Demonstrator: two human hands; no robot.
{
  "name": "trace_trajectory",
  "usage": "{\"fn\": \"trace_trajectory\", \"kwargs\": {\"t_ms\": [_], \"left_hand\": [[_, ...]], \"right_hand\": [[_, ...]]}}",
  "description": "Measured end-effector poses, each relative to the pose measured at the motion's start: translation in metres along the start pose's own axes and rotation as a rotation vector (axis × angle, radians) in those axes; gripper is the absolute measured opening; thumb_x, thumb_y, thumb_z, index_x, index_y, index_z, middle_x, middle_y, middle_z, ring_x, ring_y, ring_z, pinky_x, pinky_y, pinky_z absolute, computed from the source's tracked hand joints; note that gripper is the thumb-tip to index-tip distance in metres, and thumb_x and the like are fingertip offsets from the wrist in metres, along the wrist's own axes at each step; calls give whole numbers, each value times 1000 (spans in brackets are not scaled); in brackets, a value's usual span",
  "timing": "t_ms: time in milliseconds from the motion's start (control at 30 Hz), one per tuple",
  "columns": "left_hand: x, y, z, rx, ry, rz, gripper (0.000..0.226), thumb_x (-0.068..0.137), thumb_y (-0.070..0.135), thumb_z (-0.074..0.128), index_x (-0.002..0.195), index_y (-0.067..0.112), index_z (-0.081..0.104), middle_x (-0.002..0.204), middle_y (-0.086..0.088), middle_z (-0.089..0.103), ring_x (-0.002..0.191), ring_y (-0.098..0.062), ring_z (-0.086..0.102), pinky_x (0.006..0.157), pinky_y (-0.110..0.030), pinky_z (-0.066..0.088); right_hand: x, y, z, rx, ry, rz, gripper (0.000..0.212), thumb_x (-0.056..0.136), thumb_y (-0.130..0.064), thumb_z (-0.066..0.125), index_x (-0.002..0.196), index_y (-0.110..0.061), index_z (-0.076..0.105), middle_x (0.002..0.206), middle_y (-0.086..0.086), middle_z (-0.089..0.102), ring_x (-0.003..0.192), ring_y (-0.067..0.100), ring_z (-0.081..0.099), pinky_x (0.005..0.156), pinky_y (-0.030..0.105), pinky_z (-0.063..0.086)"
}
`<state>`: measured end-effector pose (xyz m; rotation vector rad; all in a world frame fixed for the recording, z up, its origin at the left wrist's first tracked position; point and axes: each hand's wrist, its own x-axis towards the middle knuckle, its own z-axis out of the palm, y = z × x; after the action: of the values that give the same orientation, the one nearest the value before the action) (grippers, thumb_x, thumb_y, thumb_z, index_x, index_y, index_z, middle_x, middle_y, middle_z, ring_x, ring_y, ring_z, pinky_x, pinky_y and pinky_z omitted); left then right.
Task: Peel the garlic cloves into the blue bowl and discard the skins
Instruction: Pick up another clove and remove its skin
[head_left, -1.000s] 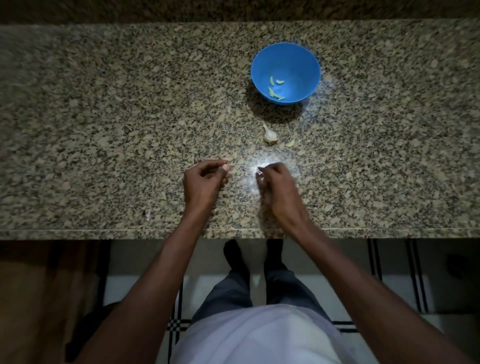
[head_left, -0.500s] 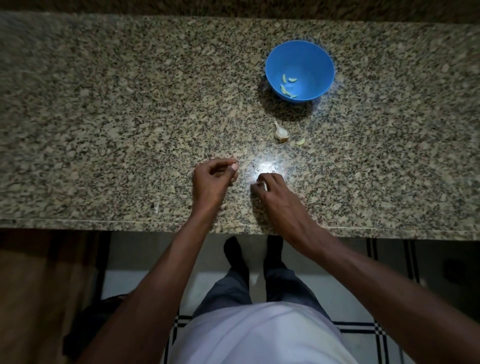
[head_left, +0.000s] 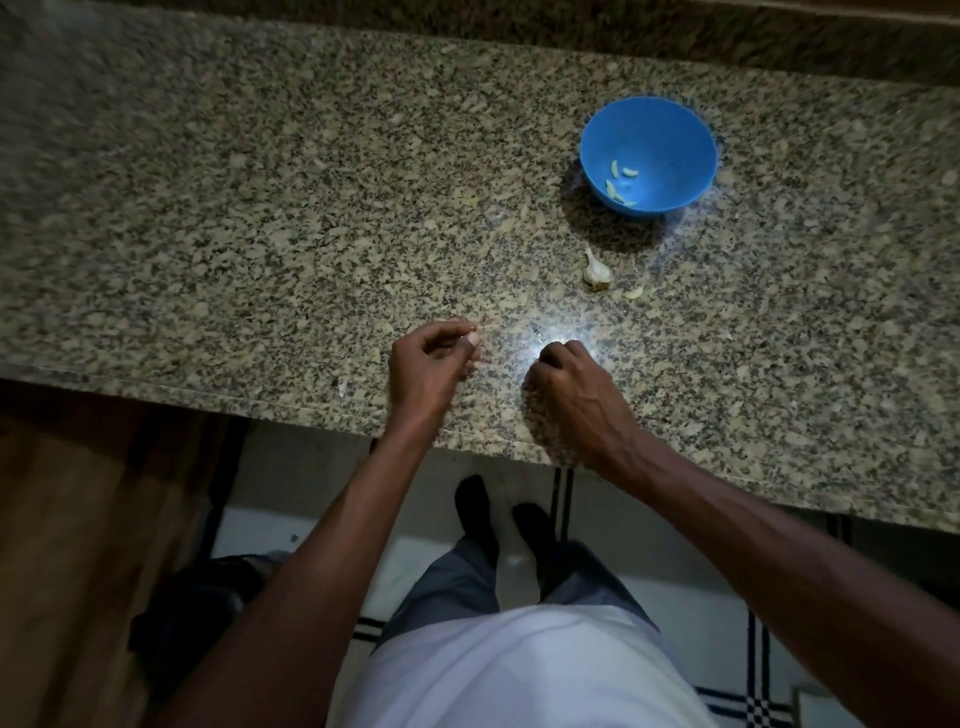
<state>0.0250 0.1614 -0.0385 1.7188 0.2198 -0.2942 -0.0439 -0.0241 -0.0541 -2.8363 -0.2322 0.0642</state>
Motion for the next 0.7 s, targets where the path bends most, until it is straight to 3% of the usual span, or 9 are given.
{"fn": "trace_trajectory", "kwargs": {"t_ms": [133,233,300,433,567,700], "left_hand": [[-20,-5,-17,-94,149,-57,12,91,4,77,103,3,78,99,-4,79,87,-19,78,75,-33,64],[-34,-13,-37,-225,245,-116,13,90,4,77,103,3,78,101,-10,79,87,-22,78,73,-30,62],[-50,-17,-58,-336,340,-141,11,90,4,77,101,4,77,97,-15,78,82,-19,77,72,-26,59],[-98,-30,-111,-489,502,-162,11,91,0,74,102,3,75,92,-11,79,84,-18,77,77,-23,59],[-153,-52,-176,-561,721,-182,15,90,2,76,105,3,75,93,-11,79,87,-21,78,78,-22,59],[-208,-78,-244,-638,931,-187,22,90,0,75,111,-3,72,96,-14,77,81,-17,78,75,-18,58]], "right_hand": [[14,-2,-21,631,101,350,16,91,2,72,101,-7,81,102,9,78,87,16,73,77,34,64],[36,-22,-34,1218,-51,551,18,93,-4,74,111,0,77,110,10,78,91,11,75,77,21,60],[52,-54,-35,1470,-153,584,21,94,0,72,114,6,74,111,14,77,92,15,75,82,22,61],[68,-138,-17,1614,-378,503,14,96,2,70,109,3,74,98,13,77,93,19,74,98,30,59],[63,-228,14,1600,-607,408,14,94,1,71,107,-1,75,92,10,77,86,15,75,88,27,60],[44,-324,52,1546,-811,324,13,92,0,74,101,-8,79,101,11,77,103,22,74,94,29,57]]}}
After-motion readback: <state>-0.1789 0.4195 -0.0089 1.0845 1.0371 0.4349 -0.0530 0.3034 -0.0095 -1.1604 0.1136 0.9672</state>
